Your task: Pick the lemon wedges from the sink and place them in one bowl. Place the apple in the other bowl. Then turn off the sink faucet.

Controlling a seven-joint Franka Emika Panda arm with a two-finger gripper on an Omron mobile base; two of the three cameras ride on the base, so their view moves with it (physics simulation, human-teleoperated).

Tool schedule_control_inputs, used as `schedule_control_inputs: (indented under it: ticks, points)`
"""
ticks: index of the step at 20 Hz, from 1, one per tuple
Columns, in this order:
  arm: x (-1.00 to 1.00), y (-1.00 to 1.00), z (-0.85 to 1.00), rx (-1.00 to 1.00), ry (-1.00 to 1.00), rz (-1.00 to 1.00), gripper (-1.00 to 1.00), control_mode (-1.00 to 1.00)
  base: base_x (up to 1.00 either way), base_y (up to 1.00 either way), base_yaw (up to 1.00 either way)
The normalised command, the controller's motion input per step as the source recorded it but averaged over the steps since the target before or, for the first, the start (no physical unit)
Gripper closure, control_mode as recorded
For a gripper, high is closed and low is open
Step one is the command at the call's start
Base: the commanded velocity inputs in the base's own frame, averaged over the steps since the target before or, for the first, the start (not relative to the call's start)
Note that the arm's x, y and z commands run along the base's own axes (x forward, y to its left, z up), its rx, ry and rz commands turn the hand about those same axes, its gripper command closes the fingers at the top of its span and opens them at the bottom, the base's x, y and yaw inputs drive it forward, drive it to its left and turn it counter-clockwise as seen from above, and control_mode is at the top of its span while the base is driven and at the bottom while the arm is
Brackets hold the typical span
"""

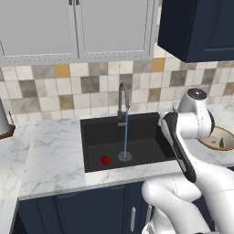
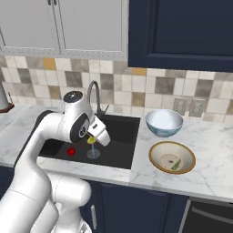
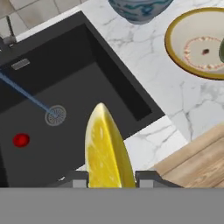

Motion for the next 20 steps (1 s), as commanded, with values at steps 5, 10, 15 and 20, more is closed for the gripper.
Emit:
schedule_control_inputs:
  ticks: [5,10,15,20]
  points:
    - [-0.01,-0.83,0.08,0.0,0.14,-0.14,1.0,-1.0,0.0,0.0,0.0]
    - [0.0,-0.58,-0.21,0.0,0.02,-0.04,1.0,-1.0,0.0,0.0,0.0]
    - [0.02,-0.57,-0.36,0.02,0.01,0.0,1.0,-1.0,0.0,0.0,0.0]
    - [0.18,-0.72,-0.3,0.07,0.02,0.0,1.0,-1.0,0.0,0.0,0.0]
